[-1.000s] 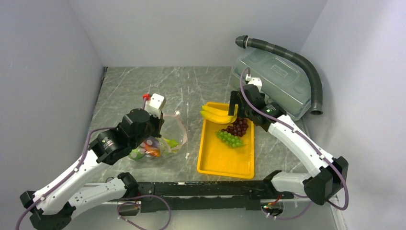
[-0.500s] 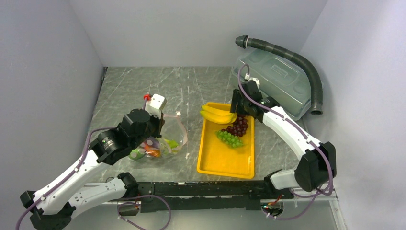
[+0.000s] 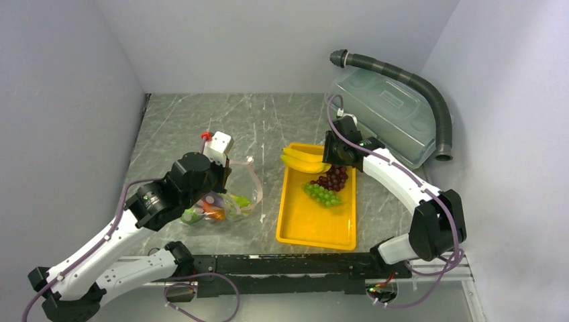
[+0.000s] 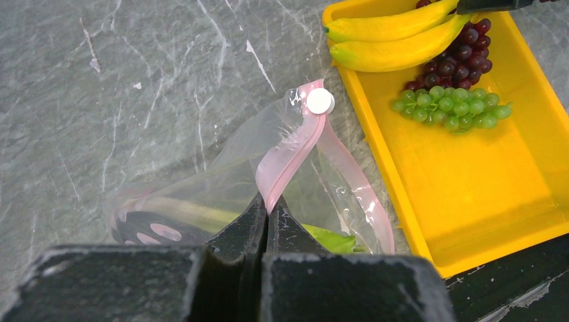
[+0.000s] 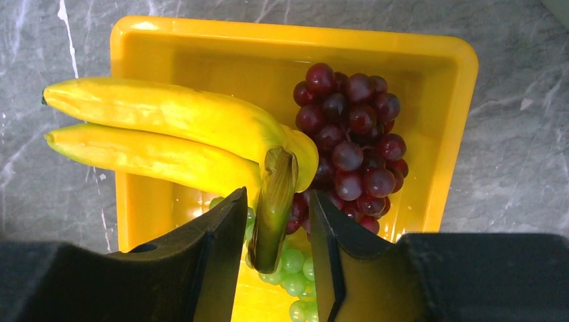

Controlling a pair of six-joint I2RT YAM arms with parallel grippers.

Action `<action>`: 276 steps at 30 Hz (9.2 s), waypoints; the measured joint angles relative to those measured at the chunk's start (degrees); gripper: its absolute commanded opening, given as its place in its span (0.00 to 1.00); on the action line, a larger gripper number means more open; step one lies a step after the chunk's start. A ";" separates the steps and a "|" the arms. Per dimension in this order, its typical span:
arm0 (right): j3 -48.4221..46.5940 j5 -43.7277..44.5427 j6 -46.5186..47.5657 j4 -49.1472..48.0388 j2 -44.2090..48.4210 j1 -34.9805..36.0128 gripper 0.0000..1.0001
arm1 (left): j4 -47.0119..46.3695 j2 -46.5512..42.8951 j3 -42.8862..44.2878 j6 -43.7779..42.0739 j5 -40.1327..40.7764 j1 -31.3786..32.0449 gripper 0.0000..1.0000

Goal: Place the food in the zip-top bag and seal the zipper
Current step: Pick up the fake fruit from the zipper food storage bag, then place the fake fruit in the zipper food storage bag, then pick up the fake fruit from the zipper food storage bag, then place the fake fruit in the zipper food storage bag.

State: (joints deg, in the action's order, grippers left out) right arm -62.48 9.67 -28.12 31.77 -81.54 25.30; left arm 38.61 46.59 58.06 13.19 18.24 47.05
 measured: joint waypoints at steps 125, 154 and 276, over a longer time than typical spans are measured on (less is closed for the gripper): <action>6.34 57.64 24.15 -62.10 -8.37 51.87 0.00 | 10.29 13.84 14.93 16.44 -12.96 -1.11 0.00; 12.11 21.68 1.57 -53.11 3.72 41.53 0.68 | 9.20 8.92 14.93 14.71 -11.19 -1.27 0.00; -5.40 -16.41 9.18 -4.31 8.17 34.18 0.00 | 4.28 10.69 9.53 7.48 -8.55 -1.22 0.00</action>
State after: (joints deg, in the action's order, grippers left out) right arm -67.88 -6.74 -18.94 27.46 -73.36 59.48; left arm 42.89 57.28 67.59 20.67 9.69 45.82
